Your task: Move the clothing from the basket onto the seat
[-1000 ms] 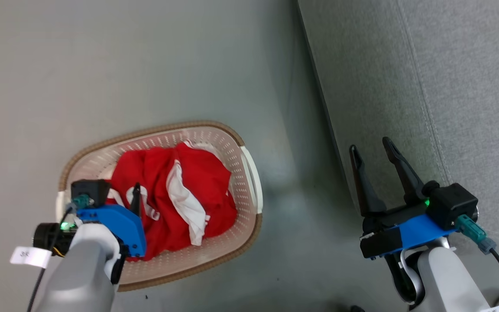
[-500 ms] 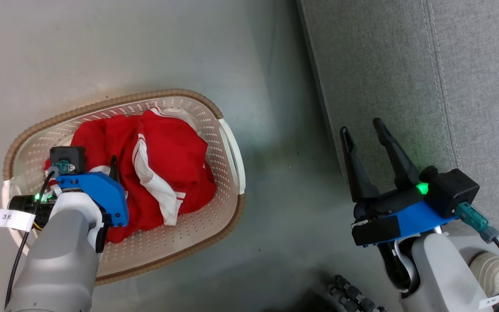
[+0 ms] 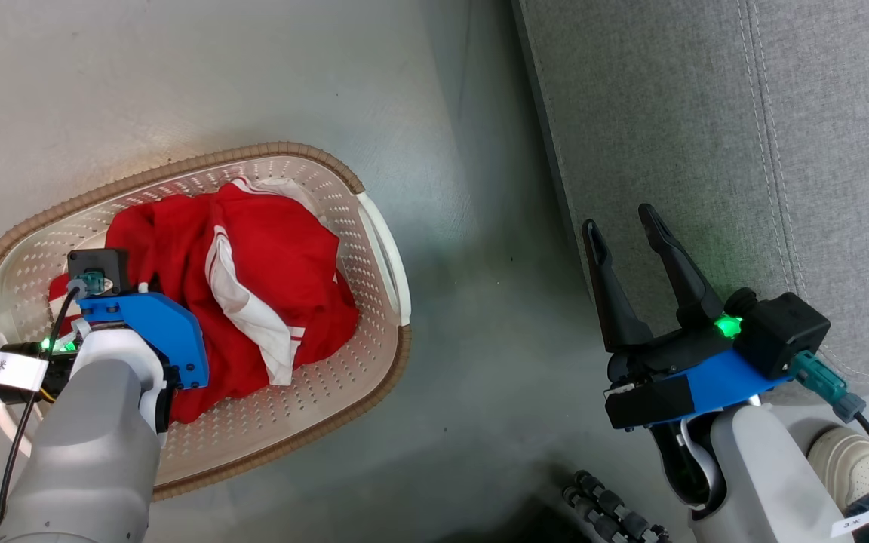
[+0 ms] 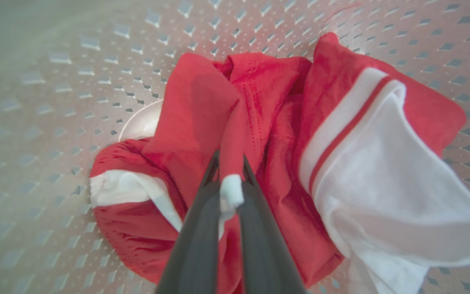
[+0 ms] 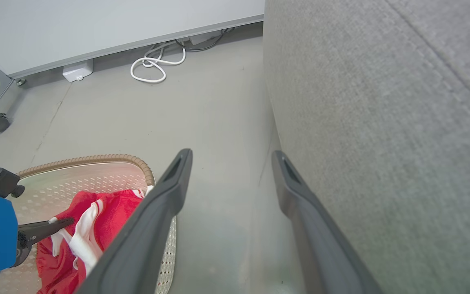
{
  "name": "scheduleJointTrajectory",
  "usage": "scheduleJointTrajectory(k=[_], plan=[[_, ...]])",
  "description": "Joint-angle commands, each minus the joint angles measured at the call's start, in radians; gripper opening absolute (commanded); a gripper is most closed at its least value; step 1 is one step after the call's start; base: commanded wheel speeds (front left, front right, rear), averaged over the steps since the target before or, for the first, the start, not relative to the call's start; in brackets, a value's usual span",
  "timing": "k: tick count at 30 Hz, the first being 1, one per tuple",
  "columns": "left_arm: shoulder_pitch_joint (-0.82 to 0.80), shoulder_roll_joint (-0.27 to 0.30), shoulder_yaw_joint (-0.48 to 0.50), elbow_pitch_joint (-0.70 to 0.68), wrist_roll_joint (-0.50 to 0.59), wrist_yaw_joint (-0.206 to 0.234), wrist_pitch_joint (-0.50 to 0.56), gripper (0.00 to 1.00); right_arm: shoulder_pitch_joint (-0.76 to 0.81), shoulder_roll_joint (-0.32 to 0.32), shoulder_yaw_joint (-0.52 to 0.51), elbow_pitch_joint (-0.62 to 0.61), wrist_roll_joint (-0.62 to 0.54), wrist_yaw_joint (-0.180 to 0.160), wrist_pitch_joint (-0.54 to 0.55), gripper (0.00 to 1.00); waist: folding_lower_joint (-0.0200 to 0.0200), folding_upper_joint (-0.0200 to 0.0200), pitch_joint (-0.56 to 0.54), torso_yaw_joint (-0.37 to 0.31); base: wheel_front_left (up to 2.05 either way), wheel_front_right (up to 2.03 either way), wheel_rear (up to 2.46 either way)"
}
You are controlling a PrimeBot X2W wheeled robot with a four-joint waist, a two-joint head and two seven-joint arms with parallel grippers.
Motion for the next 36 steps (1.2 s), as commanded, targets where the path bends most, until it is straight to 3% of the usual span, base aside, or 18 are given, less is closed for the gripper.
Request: scheduleJointTrajectory(k=[1,15,22,36], plan=[[-0.017,0.007,-0.002,0.001,-0.004,-0.005,0.0,0.0,-0.017,-0.003,0.002,0.0,0.003,0.0,-0.004,1.0,-0.0001,0.0,-0.002,0.001,0.0,0.0,0.0],[0.003,-0.007,-0.006,0.002,-0.03,-0.019,0.0,0.0,-0.026,-0.003,0.003,0.019,0.008,0.0,-0.004,1.0,-0.0001,0.0,-0.045,0.008,0.0,0.0,0.0],[0.053,-0.051,-0.005,0.002,-0.055,-0.032,-0.025,0.0,-0.018,-0.003,0.009,0.045,-0.006,0.0,-0.004,1.0,-0.0001,0.0,-0.177,0.056,0.0,0.0,0.0],[0.146,-0.138,-0.075,0.0,-0.077,-0.101,-0.109,0.0,0.055,-0.003,-0.029,0.119,-0.073,0.0,-0.004,1.0,-0.0001,0.0,-0.494,0.193,0.0,0.0,0.0]])
